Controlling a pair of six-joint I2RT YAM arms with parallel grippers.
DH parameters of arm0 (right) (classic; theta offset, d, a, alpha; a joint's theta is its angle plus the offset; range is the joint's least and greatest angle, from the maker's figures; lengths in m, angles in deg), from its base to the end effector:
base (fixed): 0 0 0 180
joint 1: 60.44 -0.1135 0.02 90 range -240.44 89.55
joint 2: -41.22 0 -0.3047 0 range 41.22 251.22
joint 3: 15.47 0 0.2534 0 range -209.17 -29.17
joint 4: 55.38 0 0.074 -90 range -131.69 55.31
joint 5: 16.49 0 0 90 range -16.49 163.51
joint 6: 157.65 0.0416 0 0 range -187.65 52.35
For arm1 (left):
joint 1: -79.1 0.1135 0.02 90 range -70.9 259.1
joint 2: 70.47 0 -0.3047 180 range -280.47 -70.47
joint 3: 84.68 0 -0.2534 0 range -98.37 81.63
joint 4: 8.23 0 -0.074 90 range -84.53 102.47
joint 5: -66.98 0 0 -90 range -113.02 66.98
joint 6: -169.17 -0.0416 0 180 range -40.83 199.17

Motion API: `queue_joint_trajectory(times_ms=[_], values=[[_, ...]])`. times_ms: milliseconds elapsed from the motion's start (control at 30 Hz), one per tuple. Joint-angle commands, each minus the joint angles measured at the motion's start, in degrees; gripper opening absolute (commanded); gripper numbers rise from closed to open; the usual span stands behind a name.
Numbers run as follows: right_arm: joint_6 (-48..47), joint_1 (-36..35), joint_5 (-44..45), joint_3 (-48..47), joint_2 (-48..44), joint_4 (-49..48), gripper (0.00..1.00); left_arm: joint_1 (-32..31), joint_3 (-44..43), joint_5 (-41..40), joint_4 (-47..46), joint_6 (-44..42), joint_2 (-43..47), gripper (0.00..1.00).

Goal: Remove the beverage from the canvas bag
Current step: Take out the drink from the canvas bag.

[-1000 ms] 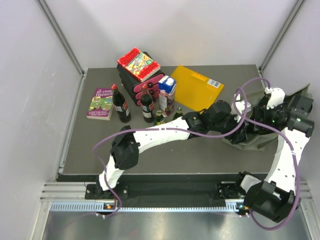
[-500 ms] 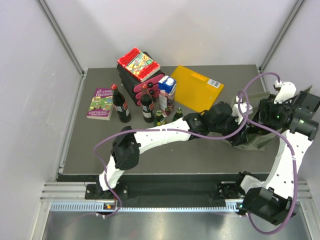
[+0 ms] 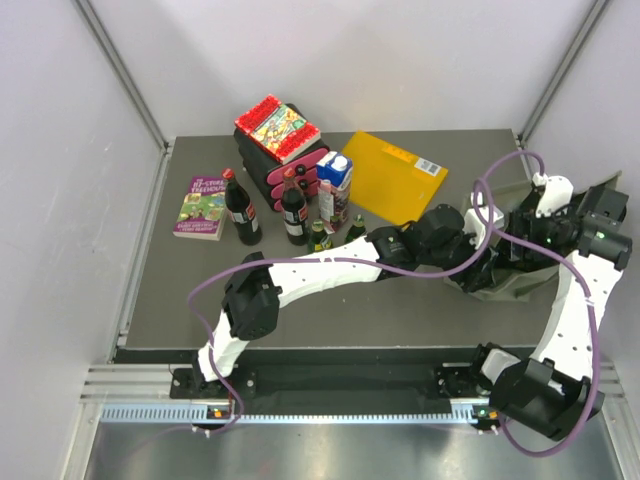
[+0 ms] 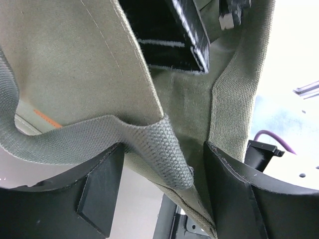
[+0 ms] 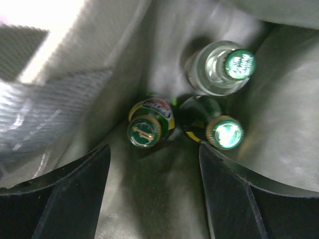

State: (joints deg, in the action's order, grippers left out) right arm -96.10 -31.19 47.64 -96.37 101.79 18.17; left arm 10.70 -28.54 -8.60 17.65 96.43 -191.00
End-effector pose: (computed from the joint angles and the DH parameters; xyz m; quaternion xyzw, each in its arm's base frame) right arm 0.1612 -0.0695 0.3777 -0.0642 0.9253 0.0377 0.3718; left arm 0.1867 -0.4997 0.3468 0.4190 0.7142 -0.4510 0.3330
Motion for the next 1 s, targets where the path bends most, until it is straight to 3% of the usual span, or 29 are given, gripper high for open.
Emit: queue_joint_trajectory(times_ms=[0, 833, 967], values=[[-1.61, -0.34, -1.29, 1.54, 0.68, 2.55, 0.72, -0.33, 1.8, -1.76, 3.81, -2.58, -0.67, 0.69], [3.22, -7.63, 4.33, 5.85, 3.06, -5.63, 0.62, -0.24, 0.4, -2.37, 4.07, -1.0, -1.99, 0.69], [3.4, -8.34, 4.77, 6.03, 3.15, -6.85, 0.51, -0.24, -0.48, -2.72, 4.69, -0.82, -2.17, 0.69]])
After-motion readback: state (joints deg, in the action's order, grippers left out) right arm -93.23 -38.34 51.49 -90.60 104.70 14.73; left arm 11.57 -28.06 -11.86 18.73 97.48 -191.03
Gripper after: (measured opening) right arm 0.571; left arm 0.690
